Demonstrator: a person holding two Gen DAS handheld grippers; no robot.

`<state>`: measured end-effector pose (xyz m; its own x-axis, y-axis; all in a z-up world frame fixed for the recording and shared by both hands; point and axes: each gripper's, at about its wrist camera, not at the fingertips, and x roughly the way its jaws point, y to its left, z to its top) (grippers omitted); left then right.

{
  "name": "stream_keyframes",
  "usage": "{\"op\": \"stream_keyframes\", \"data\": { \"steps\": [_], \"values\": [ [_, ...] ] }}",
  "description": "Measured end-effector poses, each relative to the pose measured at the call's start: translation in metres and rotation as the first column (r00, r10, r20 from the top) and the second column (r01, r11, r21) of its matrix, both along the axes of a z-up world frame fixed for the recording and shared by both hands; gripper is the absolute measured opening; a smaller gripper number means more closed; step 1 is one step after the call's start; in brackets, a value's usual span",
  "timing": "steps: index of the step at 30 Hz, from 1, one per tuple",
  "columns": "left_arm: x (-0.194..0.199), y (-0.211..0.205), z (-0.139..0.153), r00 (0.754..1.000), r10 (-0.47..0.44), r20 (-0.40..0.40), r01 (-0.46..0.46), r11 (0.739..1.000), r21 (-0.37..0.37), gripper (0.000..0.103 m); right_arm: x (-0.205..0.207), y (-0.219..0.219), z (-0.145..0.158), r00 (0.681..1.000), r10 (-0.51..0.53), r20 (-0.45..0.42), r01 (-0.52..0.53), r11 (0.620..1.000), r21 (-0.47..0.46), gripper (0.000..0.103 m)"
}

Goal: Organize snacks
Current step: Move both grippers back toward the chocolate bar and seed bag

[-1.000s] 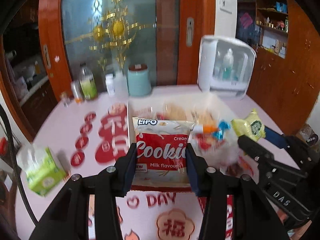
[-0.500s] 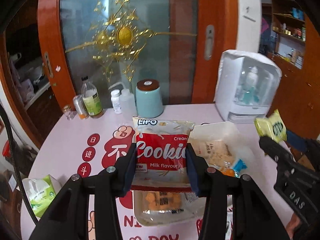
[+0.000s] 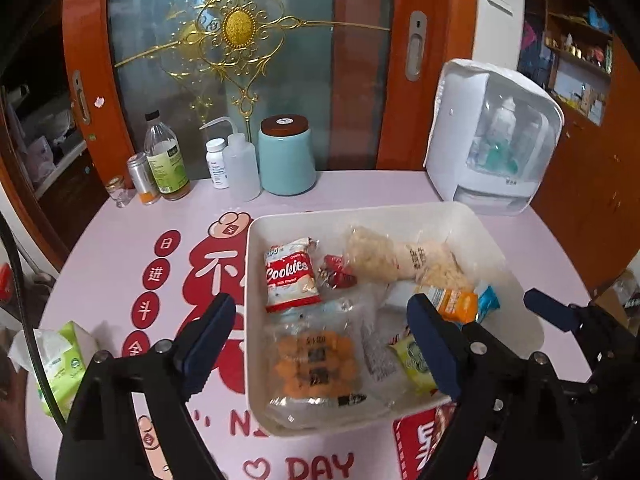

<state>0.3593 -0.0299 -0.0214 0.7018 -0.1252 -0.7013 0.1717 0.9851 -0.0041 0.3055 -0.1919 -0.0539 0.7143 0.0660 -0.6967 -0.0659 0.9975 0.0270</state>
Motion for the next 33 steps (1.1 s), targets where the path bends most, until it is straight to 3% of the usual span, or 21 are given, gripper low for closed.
{"op": "stream_keyframes", "data": {
  "steps": [7, 14, 23, 33],
  "values": [
    [-0.054, -0.001, 0.005, 0.997, -0.068, 0.02, 0.067, 0.997, 0.043, 0.087, -0.047, 0.01, 0.007, 0.999, 0.03, 0.045, -0.031, 0.999, 0.034, 0.075],
    [-0.104, 0.012, 0.016, 0.994, -0.105, 0.026, 0.107, 0.993, -0.056, 0.091, -0.092, 0.014, 0.021, 0.996, 0.011, 0.086, -0.015, 0.999, 0.038, 0.075],
    [-0.154, 0.022, 0.029, 0.99, -0.123, 0.065, 0.128, 0.989, -0.07, 0.091, -0.139, 0.006, 0.033, 0.993, -0.008, 0.121, 0.007, 1.0, 0.013, 0.075],
    [-0.191, 0.017, 0.033, 0.979, -0.174, 0.107, 0.183, 0.981, -0.071, 0.091, -0.169, -0.037, 0.036, 0.989, -0.091, 0.113, 0.093, 0.996, -0.011, 0.075]
  ]
}}
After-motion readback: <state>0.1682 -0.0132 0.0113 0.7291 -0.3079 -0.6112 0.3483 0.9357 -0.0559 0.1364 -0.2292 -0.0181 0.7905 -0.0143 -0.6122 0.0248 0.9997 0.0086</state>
